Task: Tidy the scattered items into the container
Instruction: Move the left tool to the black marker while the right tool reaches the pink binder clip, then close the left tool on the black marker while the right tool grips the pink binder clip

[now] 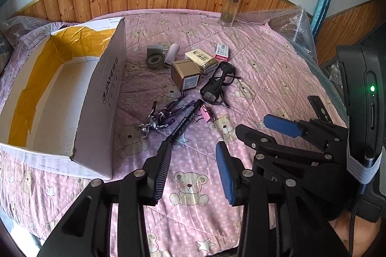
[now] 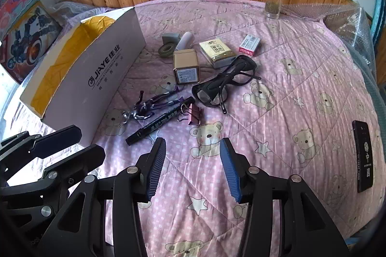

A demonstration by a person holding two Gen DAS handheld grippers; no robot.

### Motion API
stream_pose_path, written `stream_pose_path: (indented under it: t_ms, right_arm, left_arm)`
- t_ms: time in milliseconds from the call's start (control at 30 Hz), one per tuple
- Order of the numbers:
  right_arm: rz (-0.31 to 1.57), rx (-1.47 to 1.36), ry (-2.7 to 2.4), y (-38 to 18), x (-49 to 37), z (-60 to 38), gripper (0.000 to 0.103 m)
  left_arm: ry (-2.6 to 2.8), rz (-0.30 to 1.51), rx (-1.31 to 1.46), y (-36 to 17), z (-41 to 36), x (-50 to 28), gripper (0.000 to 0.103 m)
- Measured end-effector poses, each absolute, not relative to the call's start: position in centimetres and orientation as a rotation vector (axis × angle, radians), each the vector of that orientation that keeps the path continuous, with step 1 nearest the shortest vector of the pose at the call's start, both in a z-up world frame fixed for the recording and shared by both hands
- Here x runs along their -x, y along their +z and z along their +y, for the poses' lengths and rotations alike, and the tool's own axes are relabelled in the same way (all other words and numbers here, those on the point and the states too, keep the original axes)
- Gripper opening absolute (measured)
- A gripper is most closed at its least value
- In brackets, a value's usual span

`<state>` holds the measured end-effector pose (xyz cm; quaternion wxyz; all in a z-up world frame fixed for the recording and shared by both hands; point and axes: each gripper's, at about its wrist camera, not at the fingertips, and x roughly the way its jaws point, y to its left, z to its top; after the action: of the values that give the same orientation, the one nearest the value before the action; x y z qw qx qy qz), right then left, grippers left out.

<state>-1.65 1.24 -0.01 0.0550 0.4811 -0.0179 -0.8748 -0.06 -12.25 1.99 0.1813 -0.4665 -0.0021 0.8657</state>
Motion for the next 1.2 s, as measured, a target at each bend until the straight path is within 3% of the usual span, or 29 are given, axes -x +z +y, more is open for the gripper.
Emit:
stream_pose_path:
  t_ms: [433, 1000, 1067, 1133, 1200]
  right_arm:
    - [-0.125, -1.522, -2.599, -2.1, 5.1, 1.8, 0.052]
    - [-0.111, -1.621, -2.464, -8.8, 11.0, 1.1, 0.051]
    - [-0.065, -1.592, -2.478, -8.9, 11.1, 0.9, 0.047]
    - [-0.043, -1.594, -2.493, -8.8, 11.1, 1.4, 0.024]
    - [-0.079, -1.603, -2.481, -8.8, 11.1, 2.4, 0.022]
  left_arm:
    - [2.404, 0.004, 1.396, -0.9, -12.2, 3.4, 0.041]
    - [2.302, -0.120, 1.486, -6.5, -13.6, 8.6, 0.041]
    - [2.279, -0.125, 1.490, -7.1, -13.3, 8.9, 0.041]
    - [2.264, -0.124, 1.492, -7.6, -13.0, 9.1, 0.041]
    - [2.244, -0.124, 1.487, -8.1, -12.6, 9.3, 0.041]
